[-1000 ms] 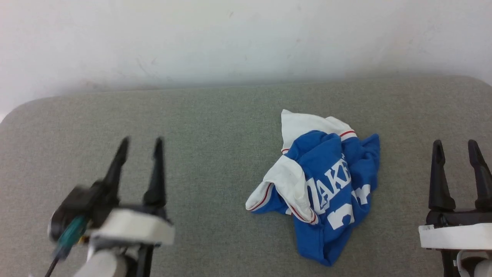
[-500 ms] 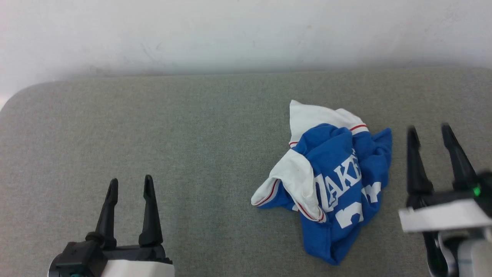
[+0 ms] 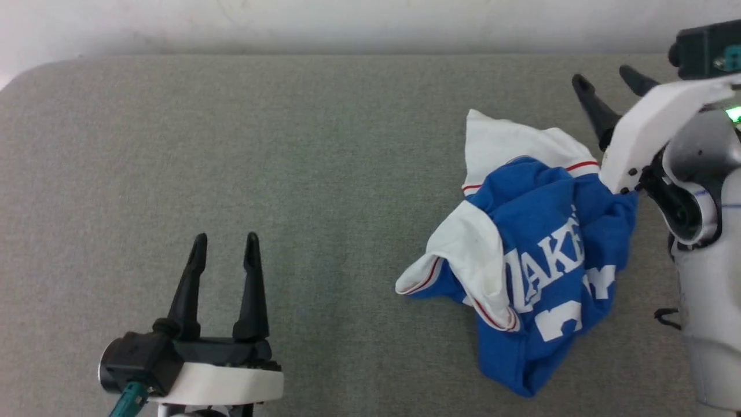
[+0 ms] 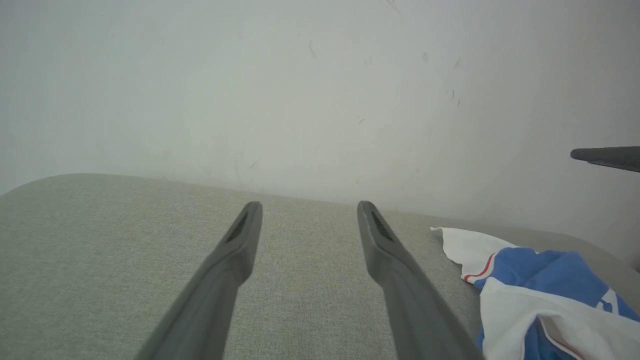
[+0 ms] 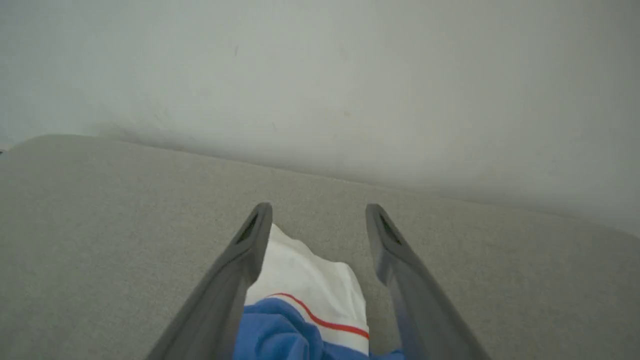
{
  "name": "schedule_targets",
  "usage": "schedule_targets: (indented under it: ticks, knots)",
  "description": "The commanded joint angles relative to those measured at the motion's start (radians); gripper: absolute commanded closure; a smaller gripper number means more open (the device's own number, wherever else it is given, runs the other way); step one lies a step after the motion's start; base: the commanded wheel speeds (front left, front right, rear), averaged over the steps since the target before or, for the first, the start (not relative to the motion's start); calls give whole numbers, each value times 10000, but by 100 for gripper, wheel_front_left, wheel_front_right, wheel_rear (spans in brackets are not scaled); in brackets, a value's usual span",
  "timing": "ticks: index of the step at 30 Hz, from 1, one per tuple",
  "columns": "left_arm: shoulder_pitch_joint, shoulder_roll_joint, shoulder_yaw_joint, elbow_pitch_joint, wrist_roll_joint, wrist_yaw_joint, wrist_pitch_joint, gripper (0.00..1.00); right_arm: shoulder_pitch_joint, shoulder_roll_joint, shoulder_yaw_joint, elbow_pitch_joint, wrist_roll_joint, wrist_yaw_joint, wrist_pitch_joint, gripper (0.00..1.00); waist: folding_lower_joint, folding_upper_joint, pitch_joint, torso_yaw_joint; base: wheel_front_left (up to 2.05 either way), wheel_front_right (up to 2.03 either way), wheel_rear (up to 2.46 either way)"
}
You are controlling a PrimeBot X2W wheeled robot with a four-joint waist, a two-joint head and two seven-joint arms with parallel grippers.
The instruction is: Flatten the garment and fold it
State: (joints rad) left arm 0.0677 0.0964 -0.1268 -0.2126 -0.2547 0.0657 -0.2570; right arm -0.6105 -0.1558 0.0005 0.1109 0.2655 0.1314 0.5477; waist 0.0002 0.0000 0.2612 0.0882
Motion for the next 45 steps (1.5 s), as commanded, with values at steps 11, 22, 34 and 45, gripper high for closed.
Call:
schedule_targets:
  ticks: [11, 22, 34, 45]
  knots:
    - [-584, -401, 16, 514, 371, -814, -47, 0, -613, -750, -85, 2229, -1383, -7, 2775, 0, -2, 0, 1365, 1521, 0, 0, 0]
    - [-882, -456, 109, 789, 603, -934, -47, 0, -432, -531, -487, 2620, -1606, -7, 2253, 100, -2, 0, 1268, 1330, 0, 0, 0]
    - [74, -460, 573, 806, 804, -729, -47, 0, 393, -485, -2482, 263, -458, -7, 421, 100, -2, 0, -852, 235, 0, 0, 0]
    - [783, -460, 736, 747, 965, -759, -47, 0, 6462, 964, -6793, -2955, -1189, -7, 1074, 100, -2, 0, -1141, 233, 0, 0, 0]
